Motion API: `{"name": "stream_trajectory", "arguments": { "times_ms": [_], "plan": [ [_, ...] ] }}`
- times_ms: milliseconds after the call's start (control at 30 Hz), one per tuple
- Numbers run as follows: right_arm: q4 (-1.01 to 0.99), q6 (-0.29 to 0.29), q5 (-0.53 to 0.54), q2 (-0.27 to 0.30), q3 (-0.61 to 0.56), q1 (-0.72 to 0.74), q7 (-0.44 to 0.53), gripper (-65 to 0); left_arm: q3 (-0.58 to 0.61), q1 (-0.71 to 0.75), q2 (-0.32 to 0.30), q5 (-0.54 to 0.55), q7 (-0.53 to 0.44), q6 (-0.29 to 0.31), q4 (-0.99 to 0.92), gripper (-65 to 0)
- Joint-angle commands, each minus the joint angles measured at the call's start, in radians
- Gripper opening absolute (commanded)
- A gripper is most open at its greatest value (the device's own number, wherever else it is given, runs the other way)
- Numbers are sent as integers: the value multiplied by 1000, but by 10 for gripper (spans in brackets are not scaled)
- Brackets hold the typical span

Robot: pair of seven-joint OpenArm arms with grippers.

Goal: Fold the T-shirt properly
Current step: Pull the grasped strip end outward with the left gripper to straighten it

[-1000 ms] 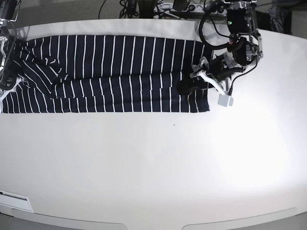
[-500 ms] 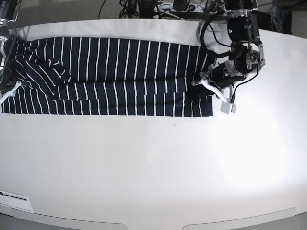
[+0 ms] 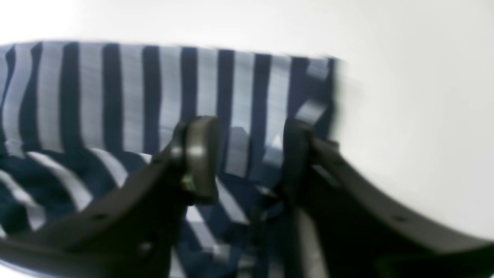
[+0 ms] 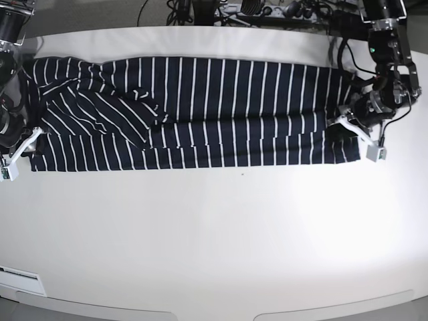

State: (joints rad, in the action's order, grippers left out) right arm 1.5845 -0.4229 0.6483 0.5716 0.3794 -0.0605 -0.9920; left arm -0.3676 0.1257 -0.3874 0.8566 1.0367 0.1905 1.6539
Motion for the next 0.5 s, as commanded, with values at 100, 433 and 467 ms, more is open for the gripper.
{"name": "stream_trajectory", "arguments": {
  "times_ms": [100, 433, 467],
  "plan": [
    [13, -2, 63, -2, 8, 1, 10, -650, -24, -23, -79, 69, -15, 4, 18, -650],
    [13, -129, 182, -66, -1, -48, -29, -650, -24, -24, -76, 125, -11, 53, 18, -650],
    [13, -131, 144, -68, -3, -54, -18, -650, -24, -24, -76, 125, -12, 53, 18, -650]
  ]
}}
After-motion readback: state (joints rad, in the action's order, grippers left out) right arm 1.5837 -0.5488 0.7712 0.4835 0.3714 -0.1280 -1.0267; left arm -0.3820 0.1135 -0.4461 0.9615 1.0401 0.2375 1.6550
